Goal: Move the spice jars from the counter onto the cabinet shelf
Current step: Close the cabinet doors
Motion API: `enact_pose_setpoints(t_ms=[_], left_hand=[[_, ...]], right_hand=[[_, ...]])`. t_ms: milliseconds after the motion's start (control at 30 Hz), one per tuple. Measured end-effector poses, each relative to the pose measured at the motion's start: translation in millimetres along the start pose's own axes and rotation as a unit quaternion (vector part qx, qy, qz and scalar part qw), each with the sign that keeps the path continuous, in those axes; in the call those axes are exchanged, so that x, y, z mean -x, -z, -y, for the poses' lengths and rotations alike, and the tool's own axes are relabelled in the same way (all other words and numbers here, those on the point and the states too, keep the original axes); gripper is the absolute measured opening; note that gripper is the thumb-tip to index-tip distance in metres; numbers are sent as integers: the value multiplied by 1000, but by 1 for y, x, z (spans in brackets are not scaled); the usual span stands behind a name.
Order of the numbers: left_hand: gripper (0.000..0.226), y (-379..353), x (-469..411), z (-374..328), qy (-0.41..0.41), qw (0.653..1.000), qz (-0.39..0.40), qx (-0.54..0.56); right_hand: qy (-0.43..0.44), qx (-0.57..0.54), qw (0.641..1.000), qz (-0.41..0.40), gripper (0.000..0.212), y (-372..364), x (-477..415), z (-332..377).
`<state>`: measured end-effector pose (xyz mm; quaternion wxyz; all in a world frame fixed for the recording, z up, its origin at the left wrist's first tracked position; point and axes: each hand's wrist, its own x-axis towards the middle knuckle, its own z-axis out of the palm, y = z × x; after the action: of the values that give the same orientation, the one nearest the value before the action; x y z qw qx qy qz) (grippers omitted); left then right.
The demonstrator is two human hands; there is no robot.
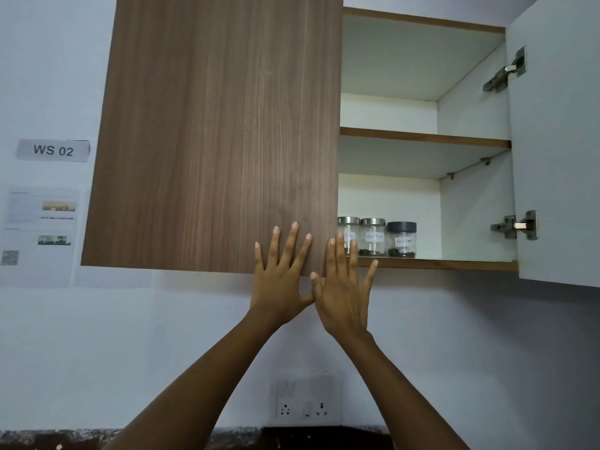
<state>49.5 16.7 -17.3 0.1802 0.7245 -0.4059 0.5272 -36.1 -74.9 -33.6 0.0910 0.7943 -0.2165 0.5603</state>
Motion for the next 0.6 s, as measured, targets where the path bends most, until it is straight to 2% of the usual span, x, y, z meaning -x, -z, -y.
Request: enact_pose_setpoints(t_ms=[367,600], left_hand=[[119,-49,-14,15,-11,999,24,-35],[131,-51,-17,15,-7,998,55,-36]], right_hand=[[17,70,995,75,90,-35,-20,-12],[7,73,991,115,101,-38,-23,-11]])
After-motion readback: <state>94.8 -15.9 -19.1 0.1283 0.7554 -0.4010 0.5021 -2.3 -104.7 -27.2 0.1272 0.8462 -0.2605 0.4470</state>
